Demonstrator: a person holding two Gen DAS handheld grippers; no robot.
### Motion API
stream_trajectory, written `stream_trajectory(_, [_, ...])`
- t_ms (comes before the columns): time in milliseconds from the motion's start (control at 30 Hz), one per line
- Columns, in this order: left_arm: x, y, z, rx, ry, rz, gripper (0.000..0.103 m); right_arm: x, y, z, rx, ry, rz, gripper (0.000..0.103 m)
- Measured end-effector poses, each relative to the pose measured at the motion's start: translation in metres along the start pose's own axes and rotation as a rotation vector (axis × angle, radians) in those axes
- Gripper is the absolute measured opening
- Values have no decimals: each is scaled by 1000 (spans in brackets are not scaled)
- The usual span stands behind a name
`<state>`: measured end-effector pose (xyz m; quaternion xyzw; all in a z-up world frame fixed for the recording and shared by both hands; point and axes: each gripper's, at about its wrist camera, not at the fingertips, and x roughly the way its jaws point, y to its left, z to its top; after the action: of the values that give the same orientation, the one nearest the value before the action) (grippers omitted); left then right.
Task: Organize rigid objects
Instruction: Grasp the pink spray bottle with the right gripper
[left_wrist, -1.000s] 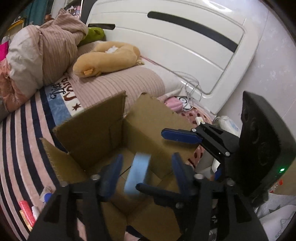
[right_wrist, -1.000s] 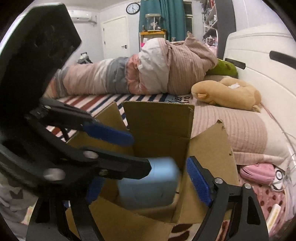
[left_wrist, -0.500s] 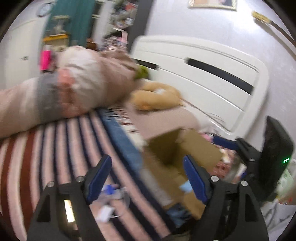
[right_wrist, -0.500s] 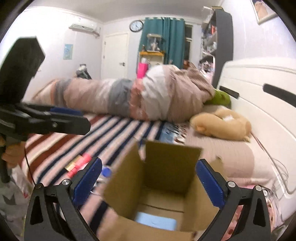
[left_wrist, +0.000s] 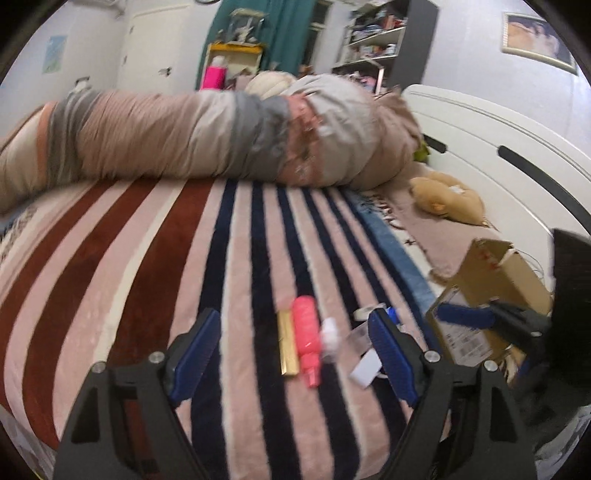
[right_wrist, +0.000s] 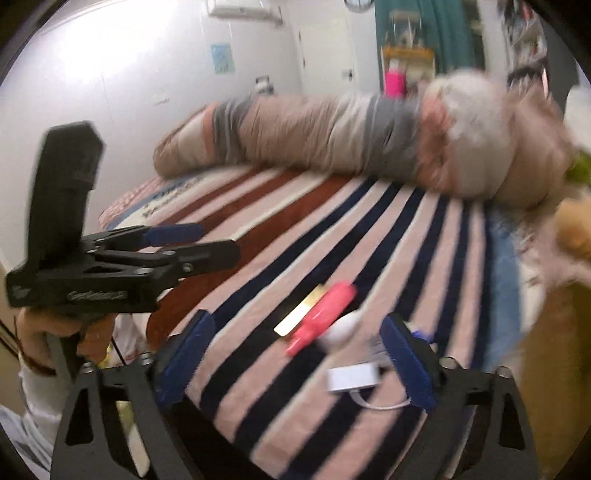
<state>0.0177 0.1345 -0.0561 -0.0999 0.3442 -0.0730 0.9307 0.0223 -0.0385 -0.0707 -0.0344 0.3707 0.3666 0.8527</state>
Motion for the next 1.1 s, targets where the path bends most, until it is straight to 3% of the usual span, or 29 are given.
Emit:
stream_trajectory(33, [3,4,-3,-13,3,3,80,14,-4,-1,21,16,5,76])
stream_trajectory(200, [11,21,-20,-64,11,11,80,83,-30,1,134,127,30,40])
stream_trajectory(300, [14,25,-24,-81,16,11,80,107,-42,3,180,170,47,35])
stream_trajectory(633, [20,29,-24,-87,24,19,80,151,-63,15,263,314,16,35])
stream_trajectory(933, [20,27,-25,-84,28,12,80,132,-66,10,265,273,35,31])
stream_trajectory(1100, [19,23,-24,-76,30,-2,80,112,-56,-3,238,264,124,30])
